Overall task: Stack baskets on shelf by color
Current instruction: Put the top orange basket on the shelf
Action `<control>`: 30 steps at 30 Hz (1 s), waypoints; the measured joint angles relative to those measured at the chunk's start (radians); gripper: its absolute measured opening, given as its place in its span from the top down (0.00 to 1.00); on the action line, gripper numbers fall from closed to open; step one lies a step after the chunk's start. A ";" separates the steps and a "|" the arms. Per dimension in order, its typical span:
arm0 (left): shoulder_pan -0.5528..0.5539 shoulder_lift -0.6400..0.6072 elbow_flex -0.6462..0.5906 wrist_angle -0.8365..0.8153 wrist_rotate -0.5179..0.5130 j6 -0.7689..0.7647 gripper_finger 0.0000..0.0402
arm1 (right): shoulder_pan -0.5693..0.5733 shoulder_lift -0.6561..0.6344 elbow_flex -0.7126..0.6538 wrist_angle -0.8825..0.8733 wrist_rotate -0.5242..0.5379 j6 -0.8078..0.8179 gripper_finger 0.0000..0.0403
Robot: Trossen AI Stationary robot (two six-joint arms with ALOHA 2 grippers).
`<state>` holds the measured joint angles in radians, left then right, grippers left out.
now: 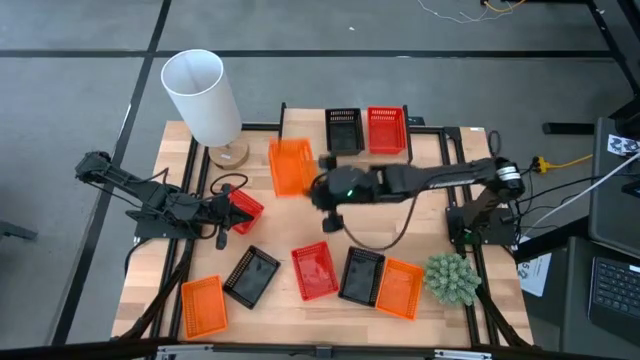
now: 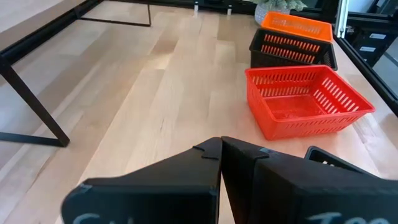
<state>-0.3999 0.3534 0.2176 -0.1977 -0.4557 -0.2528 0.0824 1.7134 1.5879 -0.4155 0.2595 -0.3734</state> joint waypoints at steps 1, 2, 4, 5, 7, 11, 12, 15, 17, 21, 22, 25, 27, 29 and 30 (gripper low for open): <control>0.000 0.000 0.000 -0.002 0.000 0.000 1.00 | -0.010 -0.016 0.000 0.022 0.012 -0.023 1.00; 0.000 0.000 0.000 -0.004 0.000 0.000 1.00 | -0.023 -0.030 0.000 0.052 0.019 -0.046 1.00; 0.000 0.000 0.000 -0.005 0.000 0.000 1.00 | -0.054 -0.045 0.000 0.125 0.019 -0.087 1.00; 0.000 0.000 0.000 -0.005 0.000 0.000 1.00 | -0.074 -0.048 0.001 0.162 0.018 -0.104 1.00; 0.000 0.000 0.000 -0.006 0.000 0.001 1.00 | -0.123 -0.050 0.001 0.208 0.016 -0.130 1.00; 0.000 0.000 0.000 -0.013 0.000 0.001 1.00 | -0.234 -0.032 0.001 0.244 0.021 -0.098 1.00; 0.000 0.000 0.000 -0.017 0.000 0.001 1.00 | -0.260 -0.020 0.001 0.238 0.020 -0.073 1.00; 0.000 0.000 0.000 -0.034 0.000 0.001 1.00 | -0.323 0.020 0.000 0.190 -0.028 -0.016 1.00; 0.000 0.000 0.000 -0.046 0.000 0.001 1.00 | -0.346 0.046 0.000 0.177 -0.063 0.008 1.00; 0.000 0.000 0.000 -0.061 0.000 0.001 1.00 | -0.356 0.090 0.000 0.139 -0.080 0.025 1.00; 0.000 0.000 0.000 -0.060 0.000 0.001 1.00 | -0.356 0.098 0.000 0.132 -0.080 0.025 1.00; 0.000 0.000 0.000 -0.060 0.000 0.001 1.00 | -0.355 0.113 0.000 0.091 -0.117 0.026 1.00; 0.000 0.000 0.000 -0.062 0.000 0.001 1.00 | -0.354 0.119 0.000 0.060 -0.135 0.029 1.00; 0.000 0.000 0.000 -0.062 -0.002 0.001 1.00 | -0.354 0.122 0.000 0.052 -0.143 0.029 1.00; 0.000 0.000 0.000 -0.063 -0.003 0.001 1.00 | -0.353 0.122 0.000 0.034 -0.143 0.028 1.00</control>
<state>-0.3998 0.3532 0.2176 -0.2611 -0.4591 -0.2520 -0.2710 1.8355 1.5879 -0.3814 0.1165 -0.3450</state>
